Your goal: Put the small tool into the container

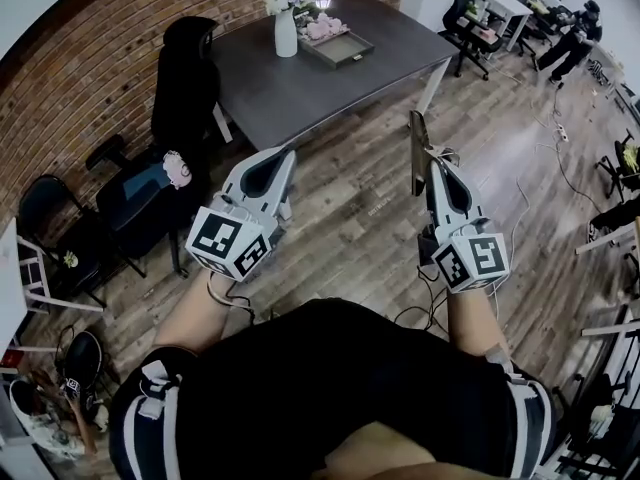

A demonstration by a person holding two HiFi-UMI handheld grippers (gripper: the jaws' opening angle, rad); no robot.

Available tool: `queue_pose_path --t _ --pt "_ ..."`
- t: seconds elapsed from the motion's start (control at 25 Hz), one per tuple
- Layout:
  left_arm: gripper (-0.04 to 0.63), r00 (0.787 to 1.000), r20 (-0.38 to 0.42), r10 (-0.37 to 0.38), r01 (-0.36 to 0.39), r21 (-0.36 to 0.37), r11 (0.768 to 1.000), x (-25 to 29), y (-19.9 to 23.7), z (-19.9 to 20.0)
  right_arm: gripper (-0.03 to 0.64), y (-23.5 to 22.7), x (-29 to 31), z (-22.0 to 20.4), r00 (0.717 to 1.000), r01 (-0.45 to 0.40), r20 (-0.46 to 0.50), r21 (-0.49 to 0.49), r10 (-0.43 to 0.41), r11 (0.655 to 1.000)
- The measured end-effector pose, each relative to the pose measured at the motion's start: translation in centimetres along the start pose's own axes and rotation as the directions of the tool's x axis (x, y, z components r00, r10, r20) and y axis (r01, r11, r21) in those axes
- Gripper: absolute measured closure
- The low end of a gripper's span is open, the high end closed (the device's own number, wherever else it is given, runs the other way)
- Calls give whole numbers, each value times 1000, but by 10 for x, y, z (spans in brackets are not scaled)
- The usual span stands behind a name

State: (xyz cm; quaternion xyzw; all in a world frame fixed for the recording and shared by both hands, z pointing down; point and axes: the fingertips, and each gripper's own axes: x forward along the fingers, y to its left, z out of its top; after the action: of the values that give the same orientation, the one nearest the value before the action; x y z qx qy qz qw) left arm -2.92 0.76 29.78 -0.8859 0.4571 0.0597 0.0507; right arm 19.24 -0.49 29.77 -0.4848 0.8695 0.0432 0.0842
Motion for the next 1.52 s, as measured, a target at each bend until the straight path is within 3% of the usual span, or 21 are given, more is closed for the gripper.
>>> queue_pose_path --t 0.52,0.92,1.52 --pt "586 1000 -18 17 -17 -3 1000 50 2 -13 612 -43 20 -15 999 -38 -32 19 39 999" --pt "586 1000 -21 -17 18 32 999 73 -4 -10 612 -57 18 -8 1000 -28 -10 16 28 999" --pt "586 997 -28 -65 65 -21 998 91 -21 -24 612 -55 3 5 1000 -18 -11 -5 18 1000"
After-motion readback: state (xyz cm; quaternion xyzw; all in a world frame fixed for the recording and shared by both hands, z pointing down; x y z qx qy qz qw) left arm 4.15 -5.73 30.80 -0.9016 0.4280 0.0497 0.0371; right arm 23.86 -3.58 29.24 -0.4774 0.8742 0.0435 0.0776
